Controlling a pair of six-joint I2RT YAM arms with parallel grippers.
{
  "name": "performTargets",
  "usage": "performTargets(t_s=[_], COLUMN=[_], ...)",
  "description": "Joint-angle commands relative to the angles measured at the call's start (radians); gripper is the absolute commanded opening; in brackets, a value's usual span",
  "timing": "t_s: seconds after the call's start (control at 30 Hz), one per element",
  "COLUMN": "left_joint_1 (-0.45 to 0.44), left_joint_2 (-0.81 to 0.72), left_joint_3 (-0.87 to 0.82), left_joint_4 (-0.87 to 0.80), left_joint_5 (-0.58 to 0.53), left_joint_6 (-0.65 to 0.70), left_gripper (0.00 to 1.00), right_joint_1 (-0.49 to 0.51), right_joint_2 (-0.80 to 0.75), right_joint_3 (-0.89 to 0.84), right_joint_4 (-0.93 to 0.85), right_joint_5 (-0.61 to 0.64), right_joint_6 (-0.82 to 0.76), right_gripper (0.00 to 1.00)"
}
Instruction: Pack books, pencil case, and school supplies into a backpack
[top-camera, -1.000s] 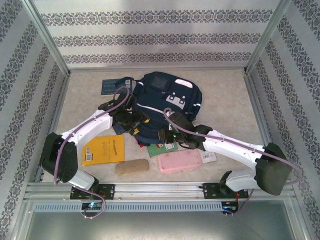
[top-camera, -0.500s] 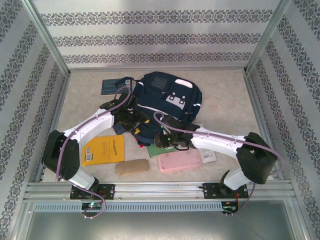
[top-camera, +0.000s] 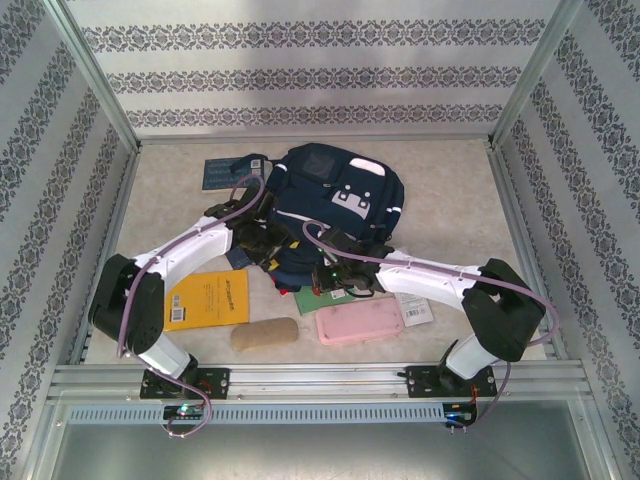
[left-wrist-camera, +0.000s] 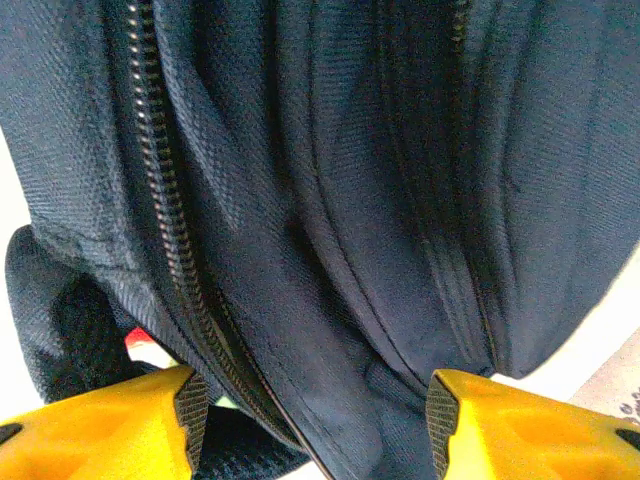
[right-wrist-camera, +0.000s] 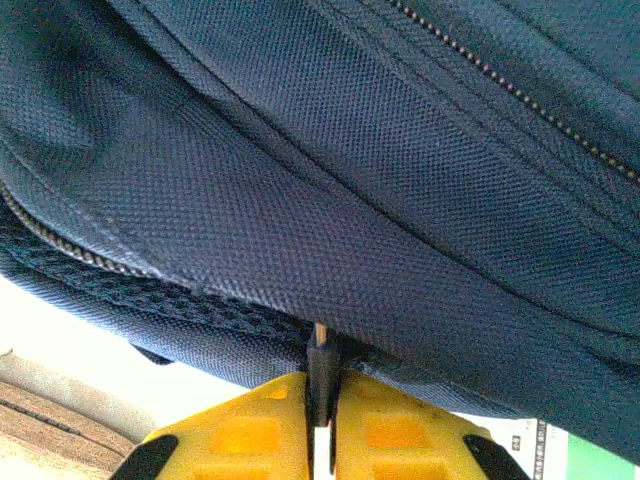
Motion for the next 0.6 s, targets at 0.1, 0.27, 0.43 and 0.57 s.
performTargets(t_s=[0.1, 0.27, 0.43, 0.57], left_joint_1=[-0.01, -0.01, -0.01, -0.01], left_joint_2=[0.063, 0.104, 0.101, 0.088], left_joint_3=[0.042, 0.052, 0.072, 0.08], left_joint_4=[-0.039, -0.023, -0.027, -0.036], left_joint_5=[-0.04, -0.027, -0.023, -0.027], left_joint_6=[0.014, 0.007, 0.014, 0.015], left_gripper=[0.55, 0.34, 0.01, 0.0], right_joint_1=[-0.011, -0.011, -0.016, -0.034], right_joint_2=[-0.047, -0.05, -0.056, -0.056], right_joint_3=[-0.023, -0.036, -0.047, -0.046], right_joint_4=[0.066, 0.077, 0.076, 0.099], right_joint_5=[-0.022, -0.039, -0.025, -0.065], right_joint_6=[-0.008, -0.013, -0.018, -0.013], right_gripper=[0.0, 0.0, 0.04, 0.29])
